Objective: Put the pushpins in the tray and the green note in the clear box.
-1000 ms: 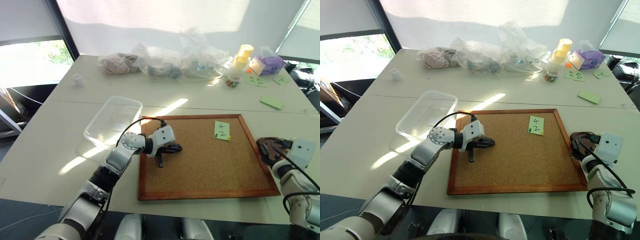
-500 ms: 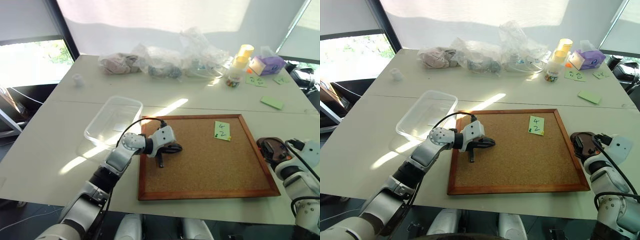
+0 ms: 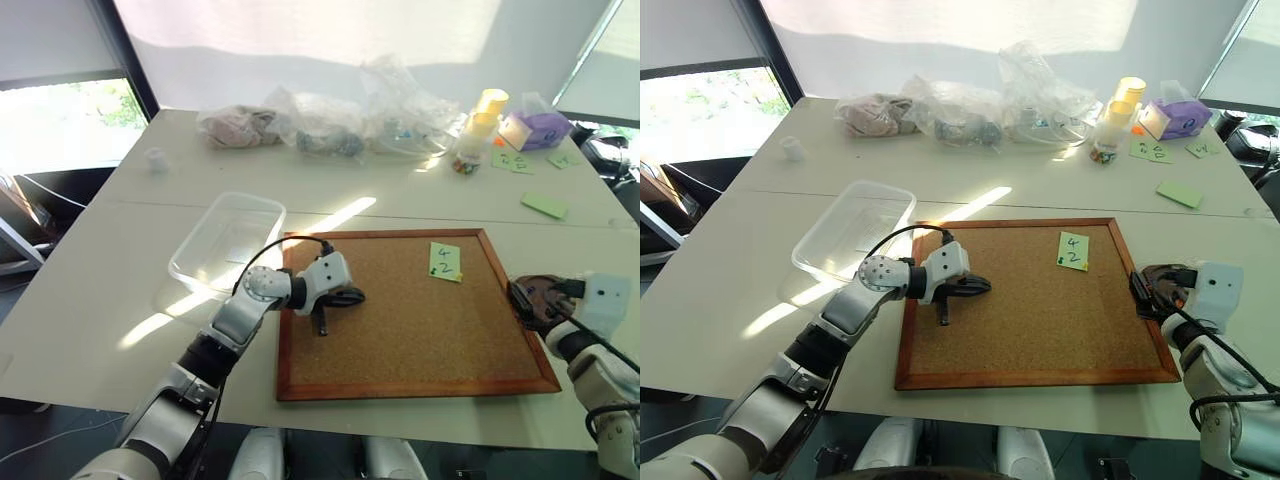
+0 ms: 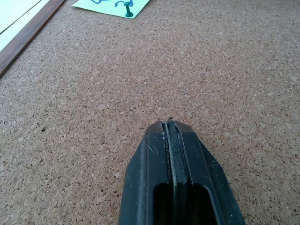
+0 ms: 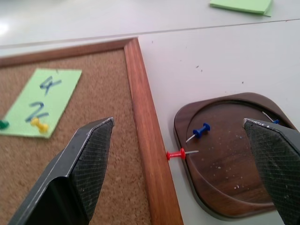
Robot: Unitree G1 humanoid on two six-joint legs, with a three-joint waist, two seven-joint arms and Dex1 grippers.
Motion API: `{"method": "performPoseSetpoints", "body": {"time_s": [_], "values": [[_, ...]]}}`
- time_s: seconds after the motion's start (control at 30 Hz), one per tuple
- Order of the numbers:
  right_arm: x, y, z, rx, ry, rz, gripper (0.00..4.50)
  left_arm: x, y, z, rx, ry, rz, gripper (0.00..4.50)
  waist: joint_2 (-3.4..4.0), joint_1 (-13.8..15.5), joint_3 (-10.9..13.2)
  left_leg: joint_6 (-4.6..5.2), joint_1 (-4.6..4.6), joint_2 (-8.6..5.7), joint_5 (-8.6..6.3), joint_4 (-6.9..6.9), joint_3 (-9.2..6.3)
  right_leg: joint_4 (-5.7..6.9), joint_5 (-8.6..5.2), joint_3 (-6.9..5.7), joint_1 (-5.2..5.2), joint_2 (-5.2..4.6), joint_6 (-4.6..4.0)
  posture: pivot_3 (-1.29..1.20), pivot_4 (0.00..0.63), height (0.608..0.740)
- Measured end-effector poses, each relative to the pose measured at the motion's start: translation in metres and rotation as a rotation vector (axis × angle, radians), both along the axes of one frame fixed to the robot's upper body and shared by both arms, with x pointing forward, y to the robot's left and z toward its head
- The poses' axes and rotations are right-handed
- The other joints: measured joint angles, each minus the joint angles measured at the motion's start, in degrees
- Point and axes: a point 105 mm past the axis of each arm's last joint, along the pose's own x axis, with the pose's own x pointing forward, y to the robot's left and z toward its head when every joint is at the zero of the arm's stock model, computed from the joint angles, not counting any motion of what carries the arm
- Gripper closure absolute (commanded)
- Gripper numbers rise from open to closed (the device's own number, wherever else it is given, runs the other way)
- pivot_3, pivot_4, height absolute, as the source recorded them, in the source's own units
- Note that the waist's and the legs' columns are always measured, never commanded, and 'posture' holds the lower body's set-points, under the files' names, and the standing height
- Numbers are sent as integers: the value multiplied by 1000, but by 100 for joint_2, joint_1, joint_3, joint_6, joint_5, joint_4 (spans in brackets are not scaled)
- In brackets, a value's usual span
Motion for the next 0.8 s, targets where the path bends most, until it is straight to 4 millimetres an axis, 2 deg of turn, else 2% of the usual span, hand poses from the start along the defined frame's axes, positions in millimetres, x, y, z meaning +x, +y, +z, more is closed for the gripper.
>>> {"method": "performPoseSetpoints", "body": {"time_s": [0.17, 0.43, 0.8], "values": [[-1, -11, -15, -59, 77, -56, 23, 0, 0, 0, 1, -1, -2, 4500, 0, 1, 0, 0, 0, 0, 0, -1, 0, -1, -1, 0, -1, -1, -2, 0, 150, 740], [3, -17, -13, -94, 81, -84, 23, 0, -1, 0, 2, -3, -3, 4500, 0, 1, 0, 0, 0, 0, 0, -1, 0, -1, -1, 0, -1, -3, -2, 0, 150, 740], [-5, -28, -15, -122, 84, -149, 23, 0, 0, 0, 3, -3, -3, 4500, 0, 0, 0, -1, 0, 0, -1, -2, 0, -2, -1, 0, -1, -6, -3, 0, 150, 740]]}}
